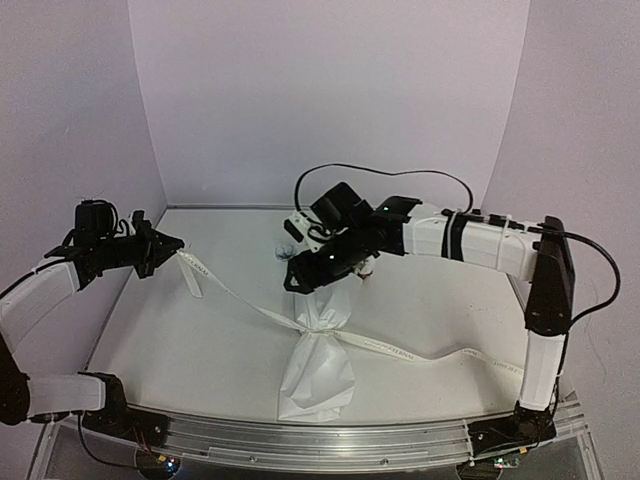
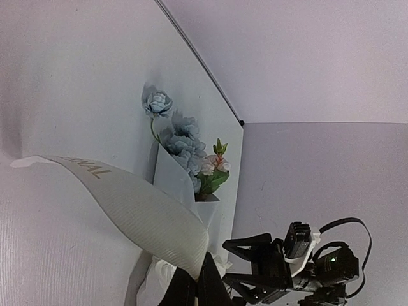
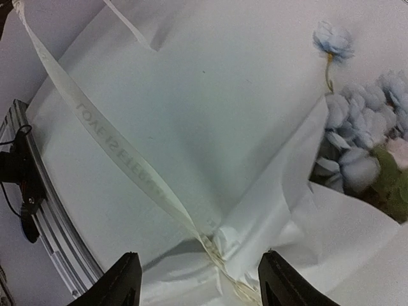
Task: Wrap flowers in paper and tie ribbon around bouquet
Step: Cross the half-tied ribbon over the folded bouquet.
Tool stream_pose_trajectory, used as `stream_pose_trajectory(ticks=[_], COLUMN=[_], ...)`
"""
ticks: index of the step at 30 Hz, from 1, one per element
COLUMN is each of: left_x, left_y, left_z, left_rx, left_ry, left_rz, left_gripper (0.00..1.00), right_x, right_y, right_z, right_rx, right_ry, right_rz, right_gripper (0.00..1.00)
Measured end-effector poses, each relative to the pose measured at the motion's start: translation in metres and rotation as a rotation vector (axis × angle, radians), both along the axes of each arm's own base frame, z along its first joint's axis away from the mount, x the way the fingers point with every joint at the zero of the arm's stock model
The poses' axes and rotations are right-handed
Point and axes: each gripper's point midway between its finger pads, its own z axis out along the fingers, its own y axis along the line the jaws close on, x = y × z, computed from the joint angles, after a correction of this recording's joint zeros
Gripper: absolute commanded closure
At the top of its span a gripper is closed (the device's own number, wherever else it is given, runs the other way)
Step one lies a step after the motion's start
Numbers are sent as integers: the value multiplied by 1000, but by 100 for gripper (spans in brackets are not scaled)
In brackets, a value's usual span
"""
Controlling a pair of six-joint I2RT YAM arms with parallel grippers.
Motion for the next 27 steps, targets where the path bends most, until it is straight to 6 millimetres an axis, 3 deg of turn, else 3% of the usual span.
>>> stream_pose_trajectory(ticks=[5,10,18,27], left_x=[-3,-6,-8,-9], left_y=[-2,-4,-5,-5], left_z=[4,7,11,11], left_rx=[-4,-9,-13,-14], left_ry=[0,4,-8,-5], left_rz=[-14,-28,-36,-38], left_gripper=[100,100,100,100], right_x=[-5,-14,-25,-13], right_y=[61,92,112,120], right_z=[-4,-14,-19,-34], right_rx=[54,71,71,31], right_ry=[-14,-14,-30,-95], right_rz=[91,138,170,151], right_gripper=[44,50,56,71])
